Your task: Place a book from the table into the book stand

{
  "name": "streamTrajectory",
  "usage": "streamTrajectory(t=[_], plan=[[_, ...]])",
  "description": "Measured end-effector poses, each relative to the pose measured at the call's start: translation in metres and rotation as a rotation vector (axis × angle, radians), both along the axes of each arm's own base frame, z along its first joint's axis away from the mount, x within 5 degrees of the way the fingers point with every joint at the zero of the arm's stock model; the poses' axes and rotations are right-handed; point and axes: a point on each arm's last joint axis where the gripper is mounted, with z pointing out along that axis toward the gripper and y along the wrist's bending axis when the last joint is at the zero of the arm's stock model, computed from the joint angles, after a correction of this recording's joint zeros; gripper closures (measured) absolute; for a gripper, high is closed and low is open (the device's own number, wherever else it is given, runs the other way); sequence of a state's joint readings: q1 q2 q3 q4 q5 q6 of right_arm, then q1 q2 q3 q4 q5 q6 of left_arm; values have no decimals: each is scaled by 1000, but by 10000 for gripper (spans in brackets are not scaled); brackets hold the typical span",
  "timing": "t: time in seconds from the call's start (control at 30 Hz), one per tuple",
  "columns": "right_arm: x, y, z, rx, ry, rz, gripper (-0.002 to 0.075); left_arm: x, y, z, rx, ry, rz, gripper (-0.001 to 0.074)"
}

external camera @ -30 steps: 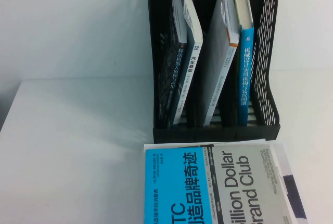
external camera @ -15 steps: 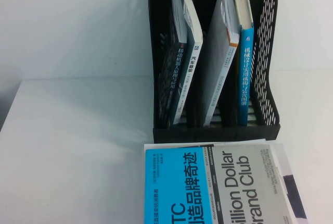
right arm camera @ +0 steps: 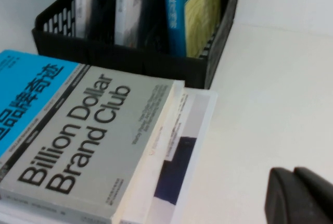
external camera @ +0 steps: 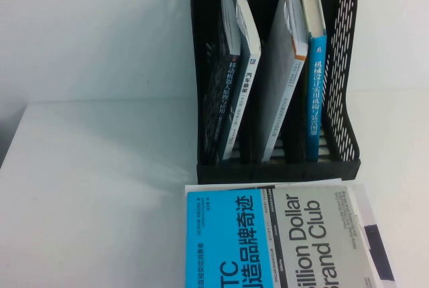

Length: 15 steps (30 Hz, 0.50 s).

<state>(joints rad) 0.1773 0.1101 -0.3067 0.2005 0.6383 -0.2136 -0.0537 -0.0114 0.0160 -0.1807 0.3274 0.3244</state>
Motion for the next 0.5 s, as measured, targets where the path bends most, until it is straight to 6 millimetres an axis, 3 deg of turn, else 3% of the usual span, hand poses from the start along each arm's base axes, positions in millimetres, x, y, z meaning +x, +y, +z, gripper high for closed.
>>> streamTrajectory(t=[0.5], plan=[[7,-20,-51,-1,-48,-436,729,0,0,0,5,1,-1,737]])
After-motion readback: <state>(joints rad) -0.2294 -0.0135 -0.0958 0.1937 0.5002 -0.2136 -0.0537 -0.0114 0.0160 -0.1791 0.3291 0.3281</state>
